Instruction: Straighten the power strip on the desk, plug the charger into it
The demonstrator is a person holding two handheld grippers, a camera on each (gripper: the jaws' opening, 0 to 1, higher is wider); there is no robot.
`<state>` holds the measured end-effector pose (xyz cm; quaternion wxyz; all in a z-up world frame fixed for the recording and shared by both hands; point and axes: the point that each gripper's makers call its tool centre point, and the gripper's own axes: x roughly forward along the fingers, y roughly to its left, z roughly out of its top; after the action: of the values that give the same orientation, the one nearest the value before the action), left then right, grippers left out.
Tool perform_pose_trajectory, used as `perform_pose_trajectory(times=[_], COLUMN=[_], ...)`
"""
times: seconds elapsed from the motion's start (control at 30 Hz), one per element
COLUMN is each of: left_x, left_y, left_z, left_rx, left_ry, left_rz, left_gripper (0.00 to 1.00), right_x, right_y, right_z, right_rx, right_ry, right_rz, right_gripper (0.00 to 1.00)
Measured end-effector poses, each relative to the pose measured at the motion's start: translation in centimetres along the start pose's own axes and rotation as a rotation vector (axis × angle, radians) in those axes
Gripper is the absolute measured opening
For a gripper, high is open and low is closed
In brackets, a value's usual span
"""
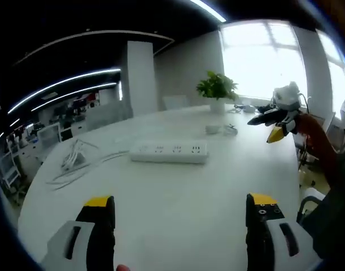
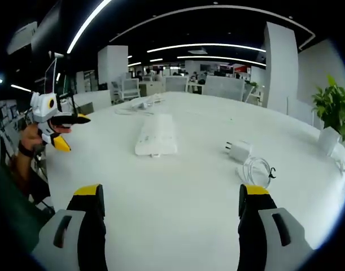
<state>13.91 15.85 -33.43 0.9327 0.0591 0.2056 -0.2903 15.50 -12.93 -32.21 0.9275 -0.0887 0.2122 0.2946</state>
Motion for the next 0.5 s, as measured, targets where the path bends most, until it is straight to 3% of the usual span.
perform_pose_trajectory(times=[0.5], left_x=[-0.5], left_y=[0.4], left_z=[-0.3], left_rx=[-0.002], left_ry=[-0.001], left_rz=[0.008], left_gripper=[0.99], right_x=[1.2], right_y=[0.2], right_z=[1.1], right_rx=[-0.022], right_ry=[0.004], right_rz=[0.013], right_gripper=[1.0])
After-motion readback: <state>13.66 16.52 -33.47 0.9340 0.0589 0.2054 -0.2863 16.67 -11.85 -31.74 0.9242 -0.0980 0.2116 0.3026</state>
